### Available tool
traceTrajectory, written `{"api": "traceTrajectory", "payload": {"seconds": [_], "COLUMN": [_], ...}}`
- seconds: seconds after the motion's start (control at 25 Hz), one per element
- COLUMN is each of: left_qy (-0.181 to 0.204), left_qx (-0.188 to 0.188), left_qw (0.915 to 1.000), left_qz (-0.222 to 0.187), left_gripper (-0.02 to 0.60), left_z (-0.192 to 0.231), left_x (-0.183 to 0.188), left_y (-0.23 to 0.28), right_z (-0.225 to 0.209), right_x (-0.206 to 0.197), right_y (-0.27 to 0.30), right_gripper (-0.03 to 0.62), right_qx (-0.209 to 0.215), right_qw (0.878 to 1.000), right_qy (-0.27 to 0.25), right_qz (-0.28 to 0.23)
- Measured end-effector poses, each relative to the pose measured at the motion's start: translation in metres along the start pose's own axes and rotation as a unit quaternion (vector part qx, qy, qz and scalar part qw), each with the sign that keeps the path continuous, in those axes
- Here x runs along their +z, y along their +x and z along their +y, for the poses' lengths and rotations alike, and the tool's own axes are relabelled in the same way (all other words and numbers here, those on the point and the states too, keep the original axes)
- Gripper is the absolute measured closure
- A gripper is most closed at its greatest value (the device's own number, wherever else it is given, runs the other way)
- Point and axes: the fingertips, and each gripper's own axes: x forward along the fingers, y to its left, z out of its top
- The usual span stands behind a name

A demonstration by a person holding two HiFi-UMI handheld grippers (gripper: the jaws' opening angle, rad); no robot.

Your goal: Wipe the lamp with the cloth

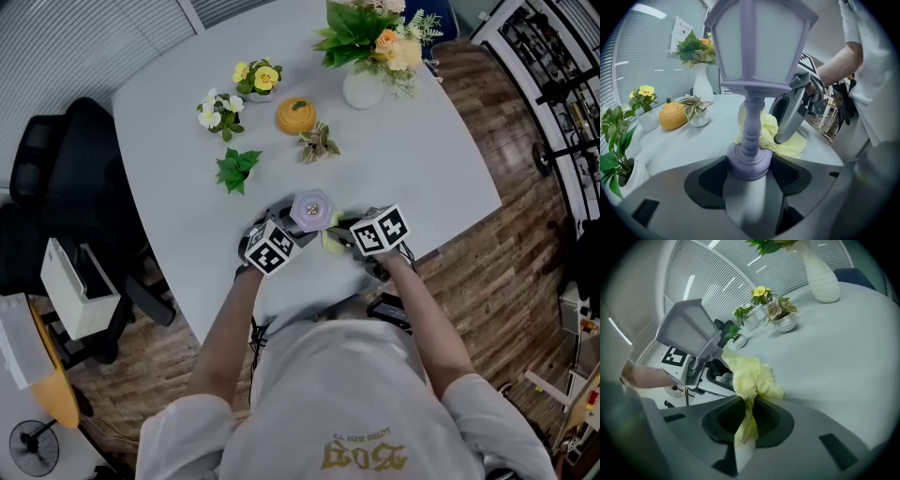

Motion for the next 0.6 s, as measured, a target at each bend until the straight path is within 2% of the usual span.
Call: {"api": "traceTrajectory", "payload": {"seconds": [0.6], "left_qy": [0.001], "left_qx": [-0.001], "left_qw": [1.0], "left_qz": [-0.001], "left_gripper": [0.281], "left_z": [0.0], "left_x": [0.0], "left_y": [0.001], "right_z": [0.016], "right_x": [-0.007], "right_y": [0.011], "right_gripper": [0.537], "right_qx": [-0.004], "right_qw": [1.0], "right_qy": [-0.017], "right_qz": [0.016]}}
